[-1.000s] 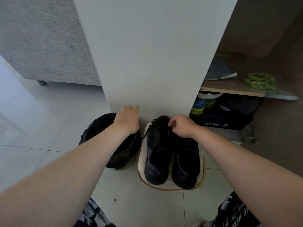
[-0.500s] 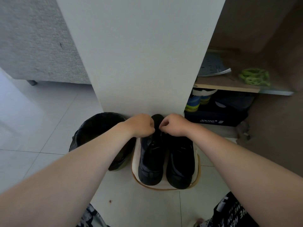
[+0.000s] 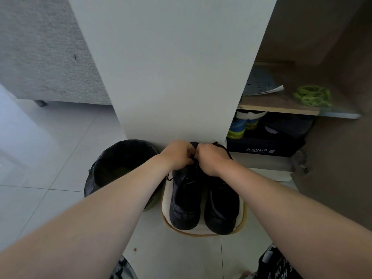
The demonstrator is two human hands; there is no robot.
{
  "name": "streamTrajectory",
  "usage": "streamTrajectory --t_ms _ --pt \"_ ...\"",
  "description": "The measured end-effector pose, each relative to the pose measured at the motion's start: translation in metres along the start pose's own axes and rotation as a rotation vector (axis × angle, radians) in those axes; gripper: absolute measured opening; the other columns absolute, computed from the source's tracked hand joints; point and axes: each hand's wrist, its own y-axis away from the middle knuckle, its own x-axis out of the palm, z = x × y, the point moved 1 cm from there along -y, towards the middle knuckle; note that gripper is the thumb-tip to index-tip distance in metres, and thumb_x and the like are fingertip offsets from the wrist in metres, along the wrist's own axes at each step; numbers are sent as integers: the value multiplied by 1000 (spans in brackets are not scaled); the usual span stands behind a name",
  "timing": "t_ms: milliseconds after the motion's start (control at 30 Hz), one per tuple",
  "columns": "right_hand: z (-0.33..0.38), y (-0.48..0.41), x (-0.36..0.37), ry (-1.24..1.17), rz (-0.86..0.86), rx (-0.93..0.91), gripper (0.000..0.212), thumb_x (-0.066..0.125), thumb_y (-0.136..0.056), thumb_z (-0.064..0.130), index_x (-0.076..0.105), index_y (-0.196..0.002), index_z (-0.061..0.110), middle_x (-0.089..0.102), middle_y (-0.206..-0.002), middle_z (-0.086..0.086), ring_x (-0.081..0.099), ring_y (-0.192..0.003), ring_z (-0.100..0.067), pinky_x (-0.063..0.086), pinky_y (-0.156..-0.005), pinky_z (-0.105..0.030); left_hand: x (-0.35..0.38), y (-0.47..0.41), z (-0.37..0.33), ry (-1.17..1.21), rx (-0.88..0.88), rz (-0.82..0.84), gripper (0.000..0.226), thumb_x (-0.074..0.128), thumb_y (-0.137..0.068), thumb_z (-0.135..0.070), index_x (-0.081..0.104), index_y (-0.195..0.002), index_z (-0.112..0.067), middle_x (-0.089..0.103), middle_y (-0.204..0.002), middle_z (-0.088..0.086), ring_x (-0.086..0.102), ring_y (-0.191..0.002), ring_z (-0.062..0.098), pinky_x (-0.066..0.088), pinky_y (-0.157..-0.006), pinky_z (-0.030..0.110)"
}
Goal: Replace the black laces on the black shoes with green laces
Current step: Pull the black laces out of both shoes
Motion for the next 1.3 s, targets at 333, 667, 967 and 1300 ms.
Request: streamTrajectory --t_ms 333,667,967,1300 --pt "-13 2 -8 -276 33 93 14 68 -92 31 77 -97 21 73 -104 1 65 -97 -21 46 -75 -28 -5 -1 6 -7 -136 -87 18 52 -93 -11 63 -106 -6 66 -112 15 60 -107 32 48 -84 35" --pt "-7 -3 -10 -142 99 87 15 68 -90 34 78 -89 23 73 -94 2 66 -91 -22 53 -78 -30 -29 21 40 -159 -503 -34 35 54 -90 -12 49 -125 -10 54 -125 14 54 -114 33 47 -81 39" --pt "9 2 -11 40 60 -11 20 47 -98 18 47 -116 9 63 -118 -17 63 -102 -36 41 -71 -37 -8 6 7 -65 69 18 18 56 -89 -13 69 -102 -12 65 -107 10 61 -104 30 49 -87 37" --pt "1 6 -14 -187 6 50 19 67 -91 35 74 -100 20 69 -101 -1 62 -91 -23 44 -69 -29 0 3 -1 -108 -40 -102 20 48 -95 -11 57 -112 -5 63 -118 19 58 -110 36 42 -81 35"
